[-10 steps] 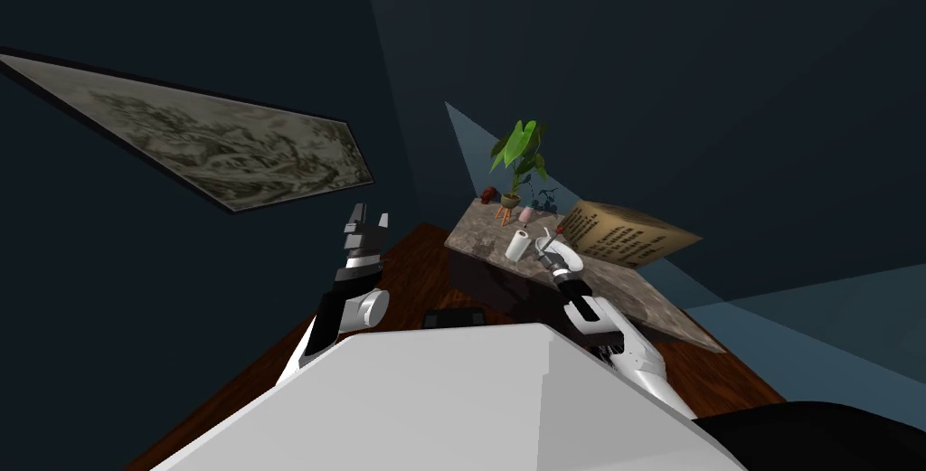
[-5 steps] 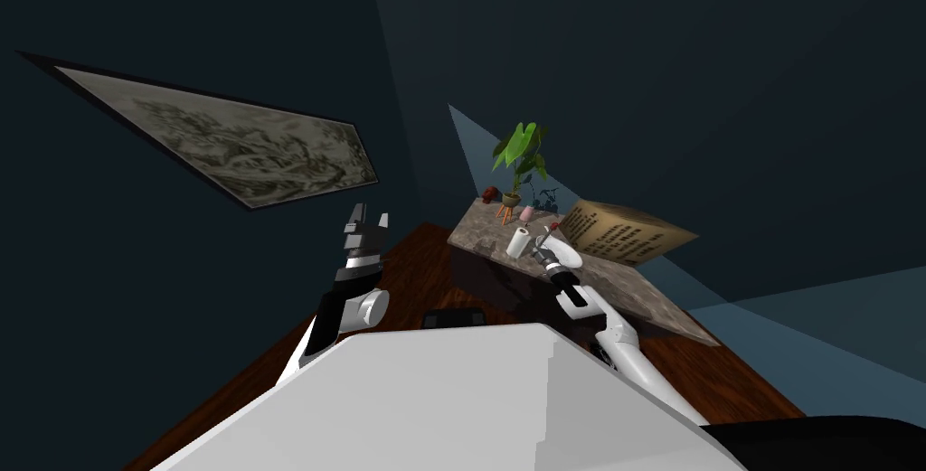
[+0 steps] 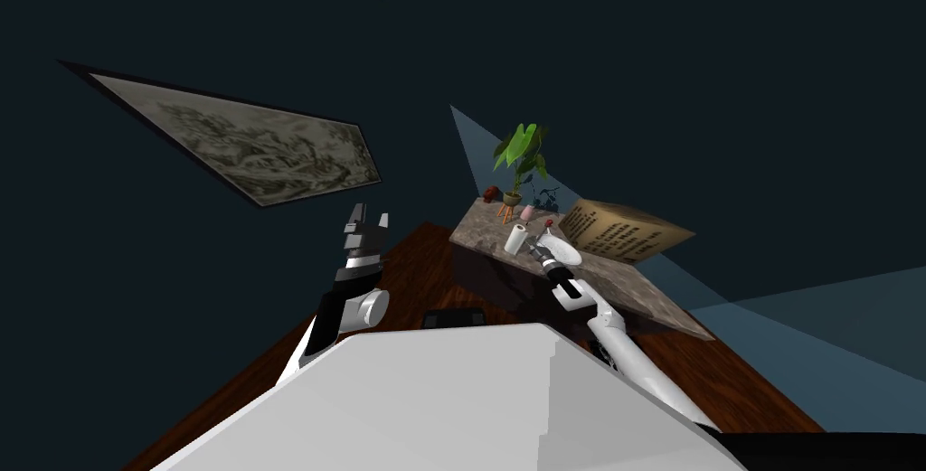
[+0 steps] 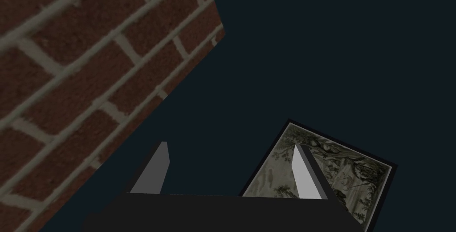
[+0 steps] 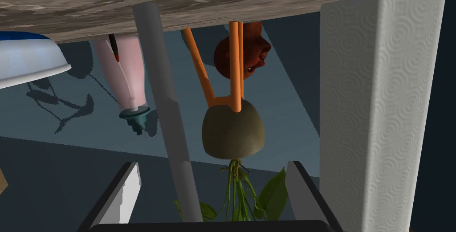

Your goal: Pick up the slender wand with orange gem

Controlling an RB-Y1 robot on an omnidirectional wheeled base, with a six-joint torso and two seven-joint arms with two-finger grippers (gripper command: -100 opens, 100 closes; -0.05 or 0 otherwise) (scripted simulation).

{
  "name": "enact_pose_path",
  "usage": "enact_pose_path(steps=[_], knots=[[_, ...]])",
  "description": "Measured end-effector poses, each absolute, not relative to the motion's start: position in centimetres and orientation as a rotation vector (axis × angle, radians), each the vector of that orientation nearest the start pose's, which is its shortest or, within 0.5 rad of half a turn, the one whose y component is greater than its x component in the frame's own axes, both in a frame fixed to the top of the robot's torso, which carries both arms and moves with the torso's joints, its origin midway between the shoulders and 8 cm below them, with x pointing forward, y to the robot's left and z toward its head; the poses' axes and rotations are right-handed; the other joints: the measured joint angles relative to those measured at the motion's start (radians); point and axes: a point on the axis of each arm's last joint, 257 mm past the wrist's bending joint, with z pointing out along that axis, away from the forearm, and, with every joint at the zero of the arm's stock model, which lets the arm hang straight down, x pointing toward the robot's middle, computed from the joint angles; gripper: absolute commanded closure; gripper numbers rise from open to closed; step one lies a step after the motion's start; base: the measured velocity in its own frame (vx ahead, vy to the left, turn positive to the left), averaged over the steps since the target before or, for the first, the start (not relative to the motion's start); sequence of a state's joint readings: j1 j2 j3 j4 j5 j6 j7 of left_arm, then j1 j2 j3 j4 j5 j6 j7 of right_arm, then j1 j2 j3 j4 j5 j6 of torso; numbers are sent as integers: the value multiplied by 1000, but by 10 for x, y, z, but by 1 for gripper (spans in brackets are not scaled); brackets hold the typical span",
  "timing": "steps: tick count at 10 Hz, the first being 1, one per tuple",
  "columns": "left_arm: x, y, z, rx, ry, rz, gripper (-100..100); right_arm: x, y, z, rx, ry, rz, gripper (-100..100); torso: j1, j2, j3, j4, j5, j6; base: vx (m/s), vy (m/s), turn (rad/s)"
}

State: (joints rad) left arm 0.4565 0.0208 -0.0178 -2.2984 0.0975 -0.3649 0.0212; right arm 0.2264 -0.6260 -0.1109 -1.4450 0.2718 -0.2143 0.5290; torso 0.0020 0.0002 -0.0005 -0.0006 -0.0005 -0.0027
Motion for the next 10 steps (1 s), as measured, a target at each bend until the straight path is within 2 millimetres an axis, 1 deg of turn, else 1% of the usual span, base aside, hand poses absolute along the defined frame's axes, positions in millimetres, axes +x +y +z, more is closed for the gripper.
enact_pose_path(steps=[1, 2, 3, 4, 6, 7, 8, 9, 10], knots=[[366, 278, 21, -776, 622, -1404, 0, 465, -478, -254, 168, 1667, 63, -100, 1, 2, 1, 0, 0, 0, -47, 26, -2], [366, 278, 21, -776, 622, -1404, 0, 472, -479, -251, 172, 1659, 67, -100, 0, 0, 1, 0, 0, 1, -10, 3, -7], [366, 278, 20, -776, 623, -1404, 0, 473, -485, -255, 183, 1665, 61, -100, -1, -1, -1, 0, 0, 1, 7, -8, 0], [366, 278, 20, -776, 623, -1404, 0, 471, -492, -265, 197, 1680, 51, -100, -2, -3, -1, -1, 0, 1, -76, 18, 71], [366, 278, 21, -776, 622, -1404, 0, 485, -487, -259, 165, 1671, 73, -100, 1, 2, 1, 1, 0, 1, -63, 36, 8], [366, 278, 21, -776, 622, -1404, 0, 493, -489, -256, 168, 1663, 75, -100, 0, 0, 0, 0, 0, 1, -3, 13, -3], [366, 278, 20, -776, 623, -1404, 0, 495, -494, -260, 180, 1670, 67, -100, -1, -2, -1, 0, 0, 1, 8, 0, 1], [366, 278, 20, -776, 623, -1404, 0, 492, -501, -269, 197, 1686, 54, -100, -2, -3, -1, -1, 0, 1, -72, 31, 64], [366, 278, 21, -776, 622, -1404, 0, 500, -499, -266, 172, 1684, 57, -100, 0, 0, 0, 0, 0, 0, -79, 42, 35]])
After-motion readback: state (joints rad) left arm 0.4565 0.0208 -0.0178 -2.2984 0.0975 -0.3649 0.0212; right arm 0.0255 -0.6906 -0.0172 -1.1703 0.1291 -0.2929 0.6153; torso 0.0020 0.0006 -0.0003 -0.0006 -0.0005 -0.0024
